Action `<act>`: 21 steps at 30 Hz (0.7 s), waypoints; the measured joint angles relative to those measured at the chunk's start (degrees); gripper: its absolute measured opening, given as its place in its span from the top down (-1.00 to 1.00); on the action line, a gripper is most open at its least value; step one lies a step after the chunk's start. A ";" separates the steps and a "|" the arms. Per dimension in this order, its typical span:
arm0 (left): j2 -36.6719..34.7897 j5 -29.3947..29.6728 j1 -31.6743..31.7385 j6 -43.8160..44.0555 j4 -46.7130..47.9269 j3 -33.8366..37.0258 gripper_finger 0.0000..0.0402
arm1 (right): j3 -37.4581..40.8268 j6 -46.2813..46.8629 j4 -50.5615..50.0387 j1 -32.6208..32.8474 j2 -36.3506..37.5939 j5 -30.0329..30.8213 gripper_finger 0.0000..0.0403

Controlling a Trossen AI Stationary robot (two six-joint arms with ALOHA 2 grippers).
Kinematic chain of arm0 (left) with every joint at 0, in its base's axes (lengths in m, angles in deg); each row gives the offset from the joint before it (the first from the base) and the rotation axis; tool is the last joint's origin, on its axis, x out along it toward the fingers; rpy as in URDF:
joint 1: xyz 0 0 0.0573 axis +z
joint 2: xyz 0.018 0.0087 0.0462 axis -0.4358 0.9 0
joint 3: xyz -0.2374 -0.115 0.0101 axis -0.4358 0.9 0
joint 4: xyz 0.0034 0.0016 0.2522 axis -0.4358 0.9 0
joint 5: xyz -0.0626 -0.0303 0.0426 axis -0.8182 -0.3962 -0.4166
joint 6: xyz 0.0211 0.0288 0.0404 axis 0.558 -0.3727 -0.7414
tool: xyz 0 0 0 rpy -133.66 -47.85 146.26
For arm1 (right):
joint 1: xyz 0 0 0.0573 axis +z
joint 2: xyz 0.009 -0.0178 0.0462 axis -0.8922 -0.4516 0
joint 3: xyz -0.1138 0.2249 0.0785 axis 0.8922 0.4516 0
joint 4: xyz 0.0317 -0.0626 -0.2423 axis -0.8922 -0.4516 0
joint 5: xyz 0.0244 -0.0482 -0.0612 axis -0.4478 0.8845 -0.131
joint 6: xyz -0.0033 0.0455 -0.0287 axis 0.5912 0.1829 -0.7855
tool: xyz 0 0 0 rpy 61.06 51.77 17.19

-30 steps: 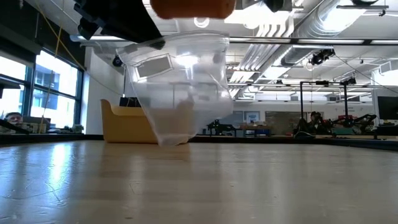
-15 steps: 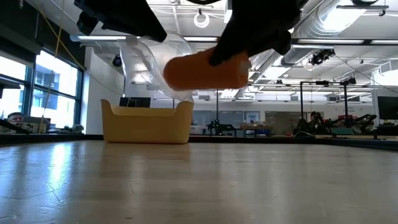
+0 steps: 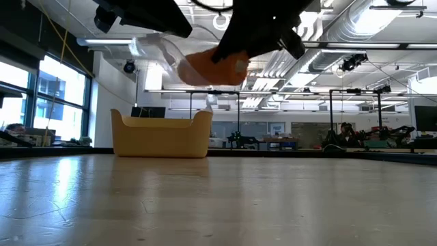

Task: Roll bandage
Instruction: Put the orange bandage into the transparent zip bag

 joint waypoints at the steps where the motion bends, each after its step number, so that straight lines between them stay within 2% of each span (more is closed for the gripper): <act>1: 0.00 -0.25 0.00 -0.45 -0.44 0.00 1.00 | 0.02 0.63 -0.05 -0.46 0.00 0.85 0.86; 4: 0.00 -1.33 0.00 -2.13 -1.48 0.00 1.00 | 0.01 -1.00 2.08 -1.39 0.00 2.60 0.86; 10: 0.00 -2.40 0.09 -2.28 -1.44 0.00 1.00 | 0.00 -6.98 9.39 -2.10 0.00 2.32 0.82; 14: 0.00 -2.75 -0.16 -2.76 -2.65 0.00 1.00 | 0.00 -8.23 9.85 -2.37 0.00 2.15 0.76; 17: 0.00 -4.21 -0.17 -3.78 -4.53 0.00 1.00 | 0.00 -8.52 9.83 -2.81 0.00 0.79 0.65; 21: 0.00 -5.60 0.04 -3.05 -5.60 -0.01 1.00 | 0.02 -8.67 9.62 -3.13 0.00 -1.18 0.37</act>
